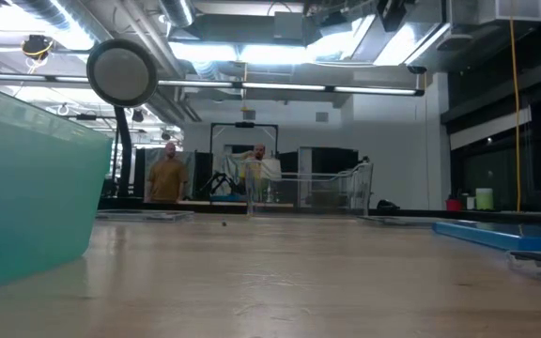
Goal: Pick & place jewel cases by type
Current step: Put the top blue CD case into the blue bin
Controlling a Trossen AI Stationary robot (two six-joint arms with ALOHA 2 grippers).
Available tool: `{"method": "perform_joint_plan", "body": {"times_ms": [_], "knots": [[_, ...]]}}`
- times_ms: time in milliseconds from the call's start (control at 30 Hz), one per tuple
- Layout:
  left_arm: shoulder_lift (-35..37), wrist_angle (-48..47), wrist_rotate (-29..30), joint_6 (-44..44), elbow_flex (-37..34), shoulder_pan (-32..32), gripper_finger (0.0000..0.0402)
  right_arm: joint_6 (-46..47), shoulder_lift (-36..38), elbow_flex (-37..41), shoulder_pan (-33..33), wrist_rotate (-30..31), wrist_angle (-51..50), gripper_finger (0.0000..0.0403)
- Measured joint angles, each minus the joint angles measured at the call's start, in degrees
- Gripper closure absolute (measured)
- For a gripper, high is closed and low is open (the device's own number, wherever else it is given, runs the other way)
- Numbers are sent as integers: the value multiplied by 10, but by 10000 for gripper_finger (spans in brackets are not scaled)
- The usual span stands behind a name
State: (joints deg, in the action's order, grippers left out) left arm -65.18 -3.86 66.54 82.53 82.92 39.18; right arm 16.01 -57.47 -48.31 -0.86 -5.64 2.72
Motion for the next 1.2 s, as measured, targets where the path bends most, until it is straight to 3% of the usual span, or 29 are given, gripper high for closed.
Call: {"method": "perform_joint_plan", "body": {"times_ms": [400, 700, 967, 1200], "knots": [[-76, -13, -42, 114, 32, -1, 370, 0, 0, 0, 0, 2, 0, 391], [-84, -25, -41, 101, 32, -2, 370, 11, 0, 0, 0, 2, 0, 391], [-76, 8, -35, -44, 32, 2, 370, 3, 0, 0, 0, 8, -5, 391], [-51, 29, -32, -283, 32, 13, 370, -14, -1, 0, 0, 36, -11, 391]]}}
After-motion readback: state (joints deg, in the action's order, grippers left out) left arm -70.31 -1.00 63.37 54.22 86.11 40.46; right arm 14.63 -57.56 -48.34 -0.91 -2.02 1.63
